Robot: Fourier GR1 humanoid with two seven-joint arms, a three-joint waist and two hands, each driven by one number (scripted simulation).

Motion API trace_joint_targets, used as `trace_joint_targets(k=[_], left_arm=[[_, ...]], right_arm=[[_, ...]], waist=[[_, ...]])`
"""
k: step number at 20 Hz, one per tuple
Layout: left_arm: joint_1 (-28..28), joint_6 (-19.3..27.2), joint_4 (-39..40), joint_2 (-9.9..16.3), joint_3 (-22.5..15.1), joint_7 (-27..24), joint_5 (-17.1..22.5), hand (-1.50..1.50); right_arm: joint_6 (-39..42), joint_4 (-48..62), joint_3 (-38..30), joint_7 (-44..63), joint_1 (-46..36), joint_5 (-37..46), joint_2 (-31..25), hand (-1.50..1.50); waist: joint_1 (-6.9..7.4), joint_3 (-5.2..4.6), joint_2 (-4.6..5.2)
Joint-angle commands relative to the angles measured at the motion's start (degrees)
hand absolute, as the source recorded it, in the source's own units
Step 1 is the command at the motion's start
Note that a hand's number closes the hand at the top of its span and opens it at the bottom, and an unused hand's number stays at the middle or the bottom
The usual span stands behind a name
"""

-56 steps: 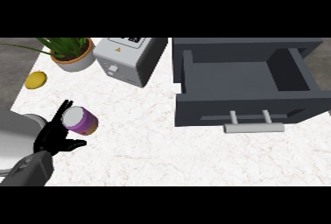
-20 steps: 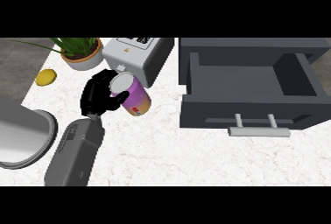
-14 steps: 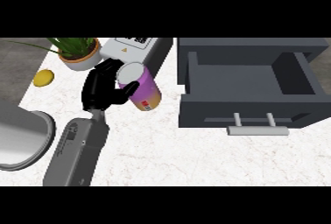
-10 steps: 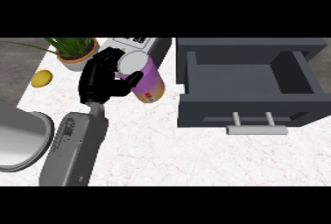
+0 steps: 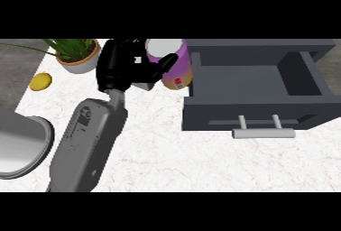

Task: Pick up the can, place it into the drawer and close the drawer

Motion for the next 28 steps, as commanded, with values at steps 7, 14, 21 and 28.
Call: trace_joint_targets(k=[7,14,21,28], left_arm=[[-15.5,11.8,10.1,-0.2,-5.8,2.2,1.9,1.5],[-23.1,12.2,20.2,-0.2,-5.8,-2.1,6.4,1.5],[-31.3,14.2,31.0,-0.2,-8.7,-6.4,13.8,1.5],[-34.6,16.3,37.5,-0.2,-13.1,-10.4,20.0,1.5]], right_arm=[[-2.7,-2.0,2.6,2.7,-3.3,2.0,0.3,-1.5],[-1.0,-2.3,2.5,0.7,-0.4,1.5,0.7,-1.5],[-1.4,-0.7,2.4,0.6,-2.2,1.0,-0.3,-1.5],[-2.5,-1.7,1.6,2.5,-2.8,0.2,-1.9,-1.5]], waist=[[-0.53,0.0,0.21],[-1.03,0.01,0.23],[-2.17,0.03,0.48],[-2.51,0.04,0.59]])
